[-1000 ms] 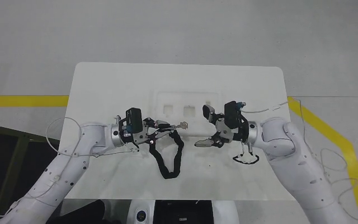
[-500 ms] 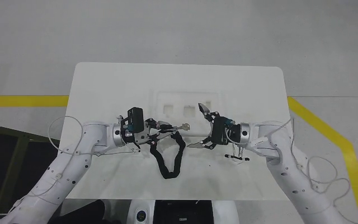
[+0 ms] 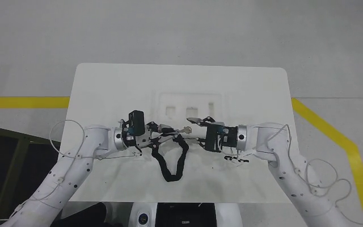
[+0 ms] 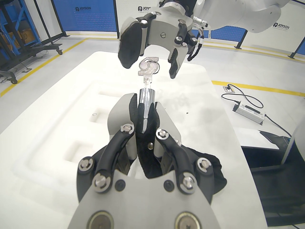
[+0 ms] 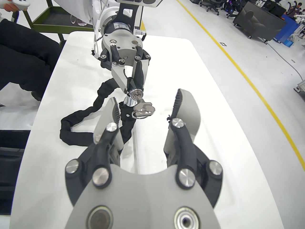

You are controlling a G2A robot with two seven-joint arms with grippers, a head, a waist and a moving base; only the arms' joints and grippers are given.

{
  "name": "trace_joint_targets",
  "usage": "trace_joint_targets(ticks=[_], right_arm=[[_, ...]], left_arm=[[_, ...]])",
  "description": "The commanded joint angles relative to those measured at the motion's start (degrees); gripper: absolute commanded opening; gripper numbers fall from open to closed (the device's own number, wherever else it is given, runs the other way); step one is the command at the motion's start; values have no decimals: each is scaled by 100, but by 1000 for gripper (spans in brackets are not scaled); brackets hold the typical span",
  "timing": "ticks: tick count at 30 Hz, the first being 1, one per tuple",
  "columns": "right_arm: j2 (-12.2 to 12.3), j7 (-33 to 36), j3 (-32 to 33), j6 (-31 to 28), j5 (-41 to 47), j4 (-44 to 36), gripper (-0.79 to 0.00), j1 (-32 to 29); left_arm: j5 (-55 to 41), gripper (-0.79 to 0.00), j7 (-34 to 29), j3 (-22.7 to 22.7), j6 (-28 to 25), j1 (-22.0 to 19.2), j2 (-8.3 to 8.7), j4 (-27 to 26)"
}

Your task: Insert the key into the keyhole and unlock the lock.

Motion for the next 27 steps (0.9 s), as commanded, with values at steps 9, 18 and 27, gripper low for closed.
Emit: trace_joint_targets(ticks=[9,18,27], right_arm=[[-1,-13,-71,12,-69,-28,-785,36],[-15,290,-71,95,799,162,-785,4],[10,1987,-163,359,2348,-4,-785,95]], left_arm=[[37,-785,21,4,-51,-3,-52,48],[129,-785,-26,-18,-52,-9,-89,-15],[246,-785,3,-45,-20,14,-121,-62]])
